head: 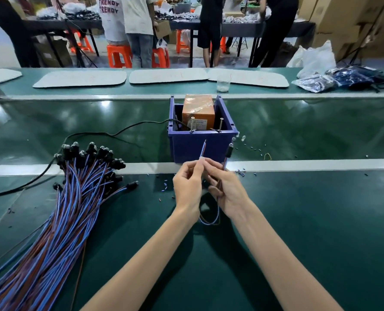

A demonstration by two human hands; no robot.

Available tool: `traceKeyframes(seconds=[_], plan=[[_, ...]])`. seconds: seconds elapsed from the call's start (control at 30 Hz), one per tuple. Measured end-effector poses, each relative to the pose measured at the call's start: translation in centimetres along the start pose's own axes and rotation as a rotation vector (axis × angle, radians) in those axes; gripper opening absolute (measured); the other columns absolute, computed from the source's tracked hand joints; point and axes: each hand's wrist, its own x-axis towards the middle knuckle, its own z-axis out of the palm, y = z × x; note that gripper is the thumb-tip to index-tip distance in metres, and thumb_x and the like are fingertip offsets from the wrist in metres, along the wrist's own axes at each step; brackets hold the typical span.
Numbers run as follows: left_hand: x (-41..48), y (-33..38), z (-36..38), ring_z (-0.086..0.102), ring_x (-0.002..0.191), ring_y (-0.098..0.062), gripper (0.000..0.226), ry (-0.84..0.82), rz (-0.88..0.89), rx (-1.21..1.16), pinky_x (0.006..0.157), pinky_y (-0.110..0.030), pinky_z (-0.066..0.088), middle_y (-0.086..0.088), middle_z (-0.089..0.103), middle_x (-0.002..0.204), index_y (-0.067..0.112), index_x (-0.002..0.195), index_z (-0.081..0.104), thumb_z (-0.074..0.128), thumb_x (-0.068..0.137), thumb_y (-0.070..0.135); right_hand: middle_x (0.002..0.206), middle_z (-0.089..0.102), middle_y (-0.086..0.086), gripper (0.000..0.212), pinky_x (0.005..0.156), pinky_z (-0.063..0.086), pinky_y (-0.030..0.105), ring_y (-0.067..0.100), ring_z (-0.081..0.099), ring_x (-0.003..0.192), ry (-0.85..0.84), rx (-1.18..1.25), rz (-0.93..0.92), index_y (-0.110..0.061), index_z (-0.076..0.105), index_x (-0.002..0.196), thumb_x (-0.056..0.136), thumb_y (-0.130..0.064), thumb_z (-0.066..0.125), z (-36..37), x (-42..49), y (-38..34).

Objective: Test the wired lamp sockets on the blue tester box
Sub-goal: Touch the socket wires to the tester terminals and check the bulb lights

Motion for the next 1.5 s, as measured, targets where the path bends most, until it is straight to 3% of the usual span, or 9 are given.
traceKeyframes(seconds=[0.27, 0.4, 0.57, 0.7, 0.8, 1.0, 1.2, 1.37, 1.5], plan=[[-0.1, 0.2, -0.4, 0.049, 0.044, -0.007, 0.027, 0.016, -0.177, -0.194, 0.042, -0.017, 0.038, 0.001, 0.064, 0.057, 0.013, 0.07, 0.049, 0.062, 0.092, 0.021, 0.066, 0.059, -0.004, 0.026, 0.033, 0.027, 0.011, 0.0, 0.045, 0.045, -0.09, 0.105, 0.026, -0.013, 0.07, 0.097, 0.072, -0.016, 0.069, -0.4, 0.3, 2.6], [-0.3, 0.2, -0.6, 0.051, 0.057, -0.019, 0.025, -0.035, -0.289, -0.266, 0.048, -0.026, 0.037, -0.009, 0.063, 0.071, 0.018, 0.073, 0.048, 0.061, 0.093, 0.025, 0.056, 0.054, -0.006, 0.004, 0.033, 0.028, 0.011, 0.0, 0.045, 0.042, -0.059, 0.057, 0.022, -0.019, 0.072, 0.069, 0.065, -0.019, 0.073, -0.4, 0.7, 3.1], [-0.4, 0.5, -0.5, 0.054, 0.052, -0.015, 0.022, 0.024, -0.143, -0.158, 0.041, -0.022, 0.043, -0.011, 0.062, 0.066, 0.015, 0.075, 0.052, 0.06, 0.094, 0.021, 0.07, 0.063, -0.002, 0.011, 0.036, 0.028, 0.011, 0.001, 0.05, 0.05, -0.156, -0.01, 0.071, -0.015, 0.074, 0.081, 0.074, -0.02, 0.069, -0.8, 0.8, 2.6], [-0.5, 0.7, -0.5, 0.057, 0.058, -0.011, 0.02, -0.03, 0.03, -0.047, 0.053, -0.017, 0.048, -0.02, 0.057, 0.07, 0.014, 0.077, 0.051, 0.059, 0.095, 0.02, 0.075, 0.067, -0.006, 0.015, 0.039, 0.029, 0.009, -0.001, 0.054, 0.055, -0.297, -0.048, 0.037, -0.019, 0.078, 0.08, 0.081, -0.021, 0.062, -1.0, 0.5, 1.2], [-0.2, 1.0, -0.5, 0.055, 0.068, -0.022, 0.021, -0.064, 0.099, -0.01, 0.064, -0.027, 0.049, -0.033, 0.053, 0.074, 0.016, 0.076, 0.051, 0.058, 0.095, 0.02, 0.08, 0.065, -0.002, 0.013, 0.04, 0.028, 0.01, 0.0, 0.051, 0.058, -0.321, -0.083, 0.0, -0.018, 0.077, 0.085, 0.08, -0.022, 0.065, -1.0, 0.3, 0.4], [0.4, 0.6, -1.1, 0.039, 0.064, -0.011, 0.03, -0.026, 0.133, 0.032, 0.065, -0.031, 0.035, 0.005, 0.039, 0.065, 0.027, 0.065, 0.053, 0.061, 0.093, 0.019, 0.089, 0.07, 0.006, 0.013, 0.049, 0.035, 0.013, 0.006, 0.061, 0.072, -0.253, -0.282, -0.047, -0.016, 0.076, 0.091, 0.087, -0.01, 0.066, -0.7, -0.2, -0.3], [0.9, 0.2, -1.5, 0.051, 0.062, -0.015, 0.026, -0.07, 0.056, -0.023, 0.062, -0.033, 0.049, 0.001, 0.046, 0.062, 0.016, 0.069, 0.052, 0.056, 0.095, 0.012, 0.076, 0.073, 0.006, 0.011, 0.038, 0.036, 0.009, 0.01, 0.07, 0.068, -0.132, -0.228, -0.037, -0.009, 0.069, 0.081, 0.086, -0.002, 0.063, 0.1, -0.6, -0.2], [1.6, 0.6, -1.8, 0.04, 0.058, -0.013, 0.028, 0.007, 0.077, -0.029, 0.056, -0.024, 0.038, 0.007, 0.04, 0.056, 0.019, 0.069, 0.05, 0.055, 0.096, 0.017, 0.088, 0.075, 0.007, 0.013, 0.038, 0.031, 0.009, 0.015, 0.073, 0.076, -0.089, -0.241, -0.074, -0.015, 0.064, 0.08, 0.091, -0.009, 0.06, 0.0, -0.5, -0.5], [1.3, 0.6, -1.4, 0.044, 0.052, -0.006, 0.024, 0.009, 0.073, -0.032, 0.047, -0.018, 0.041, 0.01, 0.045, 0.056, 0.017, 0.071, 0.051, 0.06, 0.093, 0.015, 0.08, 0.073, 0.003, 0.006, 0.042, 0.036, 0.01, 0.009, 0.068, 0.068, -0.146, -0.268, -0.091, -0.013, 0.068, 0.086, 0.085, -0.008, 0.068, 0.2, -0.6, 0.2]])
